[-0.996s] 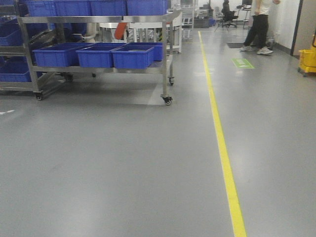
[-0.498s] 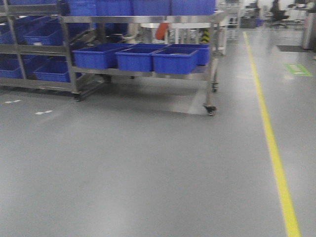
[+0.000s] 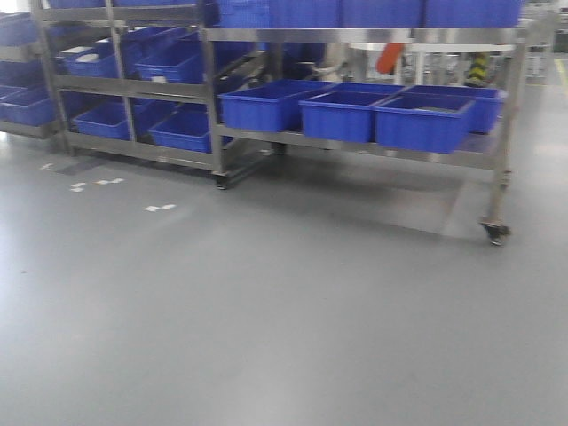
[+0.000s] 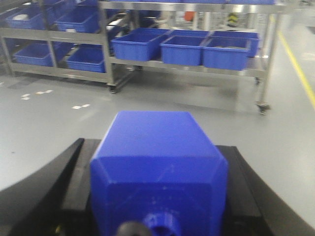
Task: Pick and sort blue part to right shelf
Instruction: 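Turn the base and drive along the aisle holding both parts, then drive the base toward the shelf of open blue bins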
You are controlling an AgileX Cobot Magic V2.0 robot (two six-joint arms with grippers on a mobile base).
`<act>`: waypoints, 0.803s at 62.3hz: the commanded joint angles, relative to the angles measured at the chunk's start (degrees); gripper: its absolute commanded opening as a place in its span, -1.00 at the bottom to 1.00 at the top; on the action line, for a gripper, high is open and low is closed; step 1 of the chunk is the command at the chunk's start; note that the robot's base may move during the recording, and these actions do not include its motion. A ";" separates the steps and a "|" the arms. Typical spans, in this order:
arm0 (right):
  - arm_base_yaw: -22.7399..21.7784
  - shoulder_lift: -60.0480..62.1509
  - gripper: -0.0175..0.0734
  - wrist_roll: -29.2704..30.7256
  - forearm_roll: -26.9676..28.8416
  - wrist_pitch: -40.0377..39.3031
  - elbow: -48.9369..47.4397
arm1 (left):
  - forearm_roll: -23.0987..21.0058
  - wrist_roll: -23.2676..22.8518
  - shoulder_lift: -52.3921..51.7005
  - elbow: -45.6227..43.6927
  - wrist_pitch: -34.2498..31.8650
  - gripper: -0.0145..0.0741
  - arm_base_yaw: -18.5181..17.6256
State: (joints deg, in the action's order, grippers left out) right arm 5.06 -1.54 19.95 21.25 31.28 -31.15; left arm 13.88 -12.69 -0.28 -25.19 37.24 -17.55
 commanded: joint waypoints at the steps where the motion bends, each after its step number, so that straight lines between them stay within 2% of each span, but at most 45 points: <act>1: -0.03 -1.15 -0.19 -0.15 1.12 -5.26 -1.40 | 0.49 -0.57 0.86 -1.48 -5.43 0.03 -0.19; 50: -0.03 -1.15 -0.19 -0.15 1.12 -5.29 -1.40 | 0.35 -0.57 0.86 -1.48 -5.43 0.03 -0.19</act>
State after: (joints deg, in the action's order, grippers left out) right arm 5.06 -1.54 19.95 21.25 31.28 -31.15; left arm 13.88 -12.69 -0.28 -25.19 37.24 -17.55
